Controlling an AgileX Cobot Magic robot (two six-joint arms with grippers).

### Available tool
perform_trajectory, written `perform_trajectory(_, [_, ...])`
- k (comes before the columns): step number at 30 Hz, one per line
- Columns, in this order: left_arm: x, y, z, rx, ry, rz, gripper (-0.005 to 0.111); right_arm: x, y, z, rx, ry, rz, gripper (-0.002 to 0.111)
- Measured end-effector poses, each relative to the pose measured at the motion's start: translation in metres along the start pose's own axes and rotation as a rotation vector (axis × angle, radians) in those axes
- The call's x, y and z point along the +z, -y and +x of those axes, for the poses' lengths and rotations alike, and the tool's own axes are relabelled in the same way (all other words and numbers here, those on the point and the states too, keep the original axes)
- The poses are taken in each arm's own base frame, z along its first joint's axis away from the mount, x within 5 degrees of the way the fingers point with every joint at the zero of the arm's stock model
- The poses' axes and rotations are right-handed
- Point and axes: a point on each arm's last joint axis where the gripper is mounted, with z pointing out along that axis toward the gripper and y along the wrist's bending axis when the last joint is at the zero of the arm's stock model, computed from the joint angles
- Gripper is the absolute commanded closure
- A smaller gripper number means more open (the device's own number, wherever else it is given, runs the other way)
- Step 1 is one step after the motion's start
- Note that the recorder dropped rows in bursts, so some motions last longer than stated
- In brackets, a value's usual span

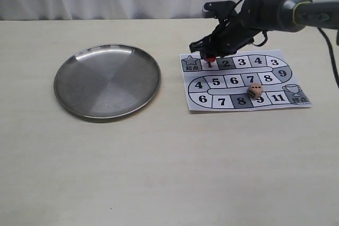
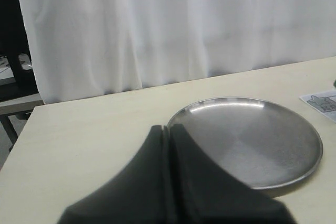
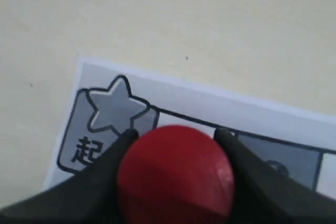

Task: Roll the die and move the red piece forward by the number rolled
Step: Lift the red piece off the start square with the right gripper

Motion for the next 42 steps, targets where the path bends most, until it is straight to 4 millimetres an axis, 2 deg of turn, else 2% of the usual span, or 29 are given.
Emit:
perform_trajectory(5, [0.0, 0.0, 0.0, 0.0, 0.0, 0.0, 0.107, -0.049, -0.002, -0.026, -0.091, 0.096, 0.049, 0.104])
perform_trajectory(8, [0.0, 0.0, 0.0, 0.0, 0.0, 0.0, 0.107, -0.06, 0.002, -0.03, -0.125, 0.104, 0.082, 0.104])
perform_trajectory(12, [0.0, 0.0, 0.0, 0.0, 0.0, 0.0, 0.107, -0.052, 0.011, -0.024, -0.116, 0.063, 0.097, 0.104])
perform_trajectory(15, [0.0, 0.0, 0.0, 0.0, 0.0, 0.0, 0.107, -0.031, 0.023, -0.012, -0.097, 0.009, 0.105, 0.104])
perform_trajectory(20, [0.0, 0.0, 0.0, 0.0, 0.0, 0.0, 0.107, 0.011, 0.032, 0.015, -0.078, -0.098, 0.1, 0.104])
perform_trajectory(22, [0.0, 0.0, 0.0, 0.0, 0.0, 0.0, 0.107, 0.017, 0.033, 0.019, -0.071, -0.106, 0.098, 0.104])
perform_trajectory(35, [0.0, 0.0, 0.0, 0.0, 0.0, 0.0, 0.107, 0.015, 0.032, 0.018, -0.067, -0.105, 0.096, 0.104])
perform_trajectory(38, [0.0, 0.0, 0.0, 0.0, 0.0, 0.0, 0.107, 0.002, 0.031, 0.013, -0.068, -0.11, 0.093, 0.104])
perform_trajectory(42, [0.0, 0.0, 0.0, 0.0, 0.0, 0.0, 0.107, -0.042, 0.026, -0.012, -0.092, -0.018, 0.11, 0.104])
